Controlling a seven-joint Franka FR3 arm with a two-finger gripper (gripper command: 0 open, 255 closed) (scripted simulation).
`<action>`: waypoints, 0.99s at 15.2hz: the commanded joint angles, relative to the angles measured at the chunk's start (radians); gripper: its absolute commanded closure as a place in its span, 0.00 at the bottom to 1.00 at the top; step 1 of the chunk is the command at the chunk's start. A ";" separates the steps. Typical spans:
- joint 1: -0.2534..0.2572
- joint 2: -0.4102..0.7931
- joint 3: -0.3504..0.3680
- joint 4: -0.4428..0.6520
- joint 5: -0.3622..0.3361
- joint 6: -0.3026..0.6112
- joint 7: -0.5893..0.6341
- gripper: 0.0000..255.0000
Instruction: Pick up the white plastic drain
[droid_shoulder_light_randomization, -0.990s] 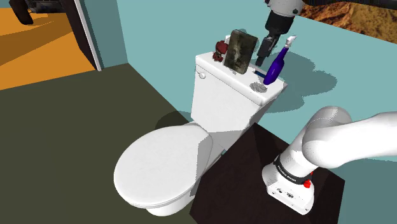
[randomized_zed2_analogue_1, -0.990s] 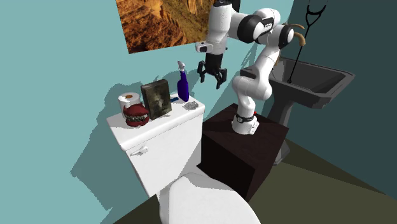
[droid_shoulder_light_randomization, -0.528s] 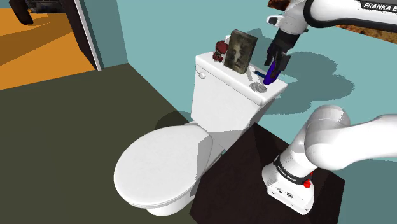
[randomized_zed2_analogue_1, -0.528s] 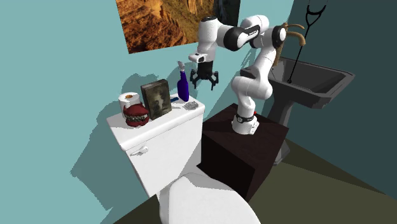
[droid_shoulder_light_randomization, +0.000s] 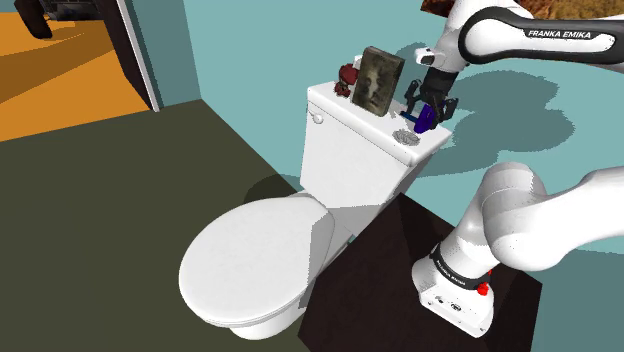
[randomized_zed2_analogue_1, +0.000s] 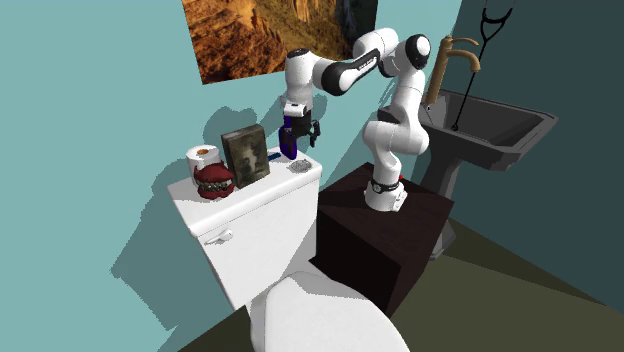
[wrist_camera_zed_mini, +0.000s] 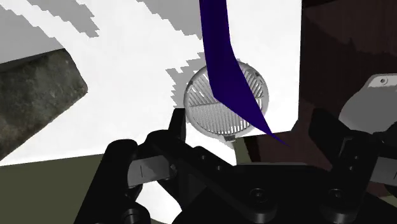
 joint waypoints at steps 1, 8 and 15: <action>0.058 0.035 -0.086 0.026 -0.037 0.025 -0.160 0.00; 0.062 0.057 -0.147 -0.040 -0.077 0.119 -0.151 0.00; 0.067 0.066 -0.157 -0.040 -0.079 0.131 -0.153 1.00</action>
